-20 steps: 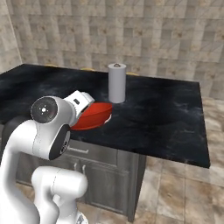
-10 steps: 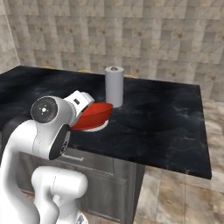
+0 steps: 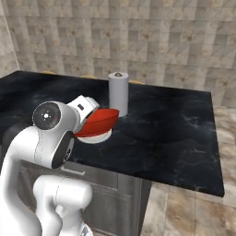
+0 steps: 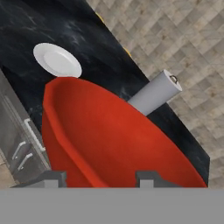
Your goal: Move the bowls from the cabinet to the plates on the dining table.
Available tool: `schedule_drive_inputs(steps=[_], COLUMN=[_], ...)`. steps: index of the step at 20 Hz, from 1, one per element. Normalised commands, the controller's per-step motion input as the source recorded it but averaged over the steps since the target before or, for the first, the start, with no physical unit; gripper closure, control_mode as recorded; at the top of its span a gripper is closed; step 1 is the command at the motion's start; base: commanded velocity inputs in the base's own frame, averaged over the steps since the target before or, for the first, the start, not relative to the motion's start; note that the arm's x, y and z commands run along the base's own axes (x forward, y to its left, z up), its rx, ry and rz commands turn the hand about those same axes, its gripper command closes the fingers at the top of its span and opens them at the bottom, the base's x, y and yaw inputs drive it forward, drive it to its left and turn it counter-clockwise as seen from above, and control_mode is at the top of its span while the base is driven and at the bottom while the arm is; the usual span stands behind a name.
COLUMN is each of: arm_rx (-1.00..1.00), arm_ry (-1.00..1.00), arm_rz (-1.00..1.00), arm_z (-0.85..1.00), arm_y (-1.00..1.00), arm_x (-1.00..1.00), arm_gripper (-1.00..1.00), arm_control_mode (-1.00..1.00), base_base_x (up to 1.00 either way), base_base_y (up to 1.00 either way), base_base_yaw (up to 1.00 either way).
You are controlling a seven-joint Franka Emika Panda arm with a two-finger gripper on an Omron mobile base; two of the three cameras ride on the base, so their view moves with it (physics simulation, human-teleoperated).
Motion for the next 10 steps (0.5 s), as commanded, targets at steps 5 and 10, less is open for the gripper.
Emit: schedule_drive_inputs(steps=[5, 10], arm_rx=[0.00, 0.00], arm_ry=[0.00, 0.00], arm_rz=[0.00, 0.00], arm_z=[0.00, 0.00], arm_y=[0.00, 0.00], arm_x=[0.00, 0.00], arm_gripper=[1.00, 1.00], arm_control_mode=[1.00, 1.00], base_base_x=[0.37, 0.35], base_base_y=[0.00, 0.00], base_base_yaw=[0.00, 0.00])
